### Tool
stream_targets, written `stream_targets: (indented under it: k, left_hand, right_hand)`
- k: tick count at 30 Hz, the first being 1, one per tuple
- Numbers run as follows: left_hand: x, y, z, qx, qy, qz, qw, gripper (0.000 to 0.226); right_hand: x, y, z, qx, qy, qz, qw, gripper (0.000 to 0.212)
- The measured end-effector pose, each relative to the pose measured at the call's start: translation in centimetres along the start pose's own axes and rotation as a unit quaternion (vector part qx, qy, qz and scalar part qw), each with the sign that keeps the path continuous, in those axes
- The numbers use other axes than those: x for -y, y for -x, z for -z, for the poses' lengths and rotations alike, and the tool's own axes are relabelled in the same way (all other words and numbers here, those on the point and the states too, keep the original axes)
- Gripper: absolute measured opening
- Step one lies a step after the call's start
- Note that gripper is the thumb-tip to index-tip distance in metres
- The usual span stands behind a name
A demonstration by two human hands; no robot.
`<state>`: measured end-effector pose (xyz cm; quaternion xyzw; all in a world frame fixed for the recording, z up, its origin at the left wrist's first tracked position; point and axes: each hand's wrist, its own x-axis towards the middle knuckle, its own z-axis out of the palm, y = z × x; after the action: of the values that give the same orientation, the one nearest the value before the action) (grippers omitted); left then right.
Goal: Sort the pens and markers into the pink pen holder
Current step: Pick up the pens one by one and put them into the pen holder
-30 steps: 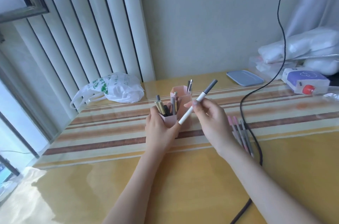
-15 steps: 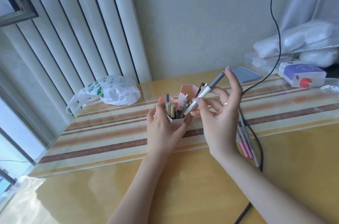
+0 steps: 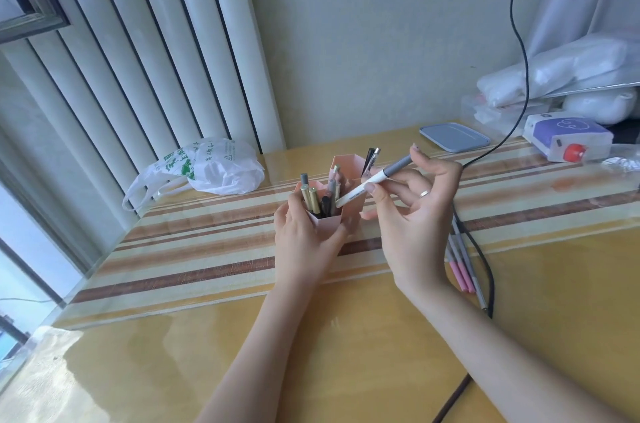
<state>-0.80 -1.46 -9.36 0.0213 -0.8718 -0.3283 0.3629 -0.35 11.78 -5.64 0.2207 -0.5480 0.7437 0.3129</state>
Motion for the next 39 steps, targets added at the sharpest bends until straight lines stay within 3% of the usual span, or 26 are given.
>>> stream_targets:
  k: [4, 8, 14, 17, 19, 22, 23, 25, 31, 39]
  left_hand:
    - [0.0, 0.1, 0.2, 0.003, 0.002, -0.017, 1.0, 0.05]
    - [-0.9, 0.2, 0.2, 0.005, 0.007, -0.046, 0.999, 0.066]
    - [-0.3, 0.2, 0.4, 0.015, 0.03, 0.032, 0.999, 0.055]
    - [-0.1, 0.0, 0.1, 0.004, 0.037, 0.062, 0.997, 0.05]
    - [0.3, -0.2, 0.0, -0.001, 0.045, 0.087, 0.995, 0.044]
    - [0.8, -0.3, -0.1, 0.001, 0.064, 0.124, 0.99, 0.039]
    - [0.9, -0.3, -0.2, 0.001, 0.065, 0.127, 0.99, 0.039]
    - [1.0, -0.3, -0.2, 0.0, 0.065, 0.123, 0.99, 0.04]
    - [0.9, -0.2, -0.2, 0.003, 0.063, 0.121, 0.991, 0.042]
    - [0.8, -0.3, -0.2, 0.007, 0.067, 0.126, 0.99, 0.043]
  right_hand:
    - [-1.0, -0.1, 0.0, 0.061, 0.077, 0.013, 0.995, 0.047]
    - [-2.2, 0.5, -0.1, 0.143, 0.254, 0.109, 0.95, 0.016]
    - [-1.8, -0.2, 0.1, 0.142, 0.247, 0.064, 0.956, 0.049]
    - [-1.5, -1.1, 1.1, 0.094, 0.321, 0.021, 0.942, 0.045]
    - [-1.8, -1.8, 2.2, 0.107, 0.471, -0.007, 0.875, 0.041]
    - [-2.6, -2.3, 3.7, 0.218, 0.646, -0.142, 0.718, 0.05]
    - [-2.7, -2.3, 4.0, 0.241, 0.664, -0.189, 0.682, 0.053]
    - [-2.8, -2.2, 4.2, 0.26, 0.677, -0.231, 0.648, 0.05]
    - [-2.9, -2.1, 4.3, 0.276, 0.673, -0.197, 0.658, 0.04]
    - [-2.8, -1.1, 3.2, 0.328, 0.655, -0.141, 0.666, 0.049]
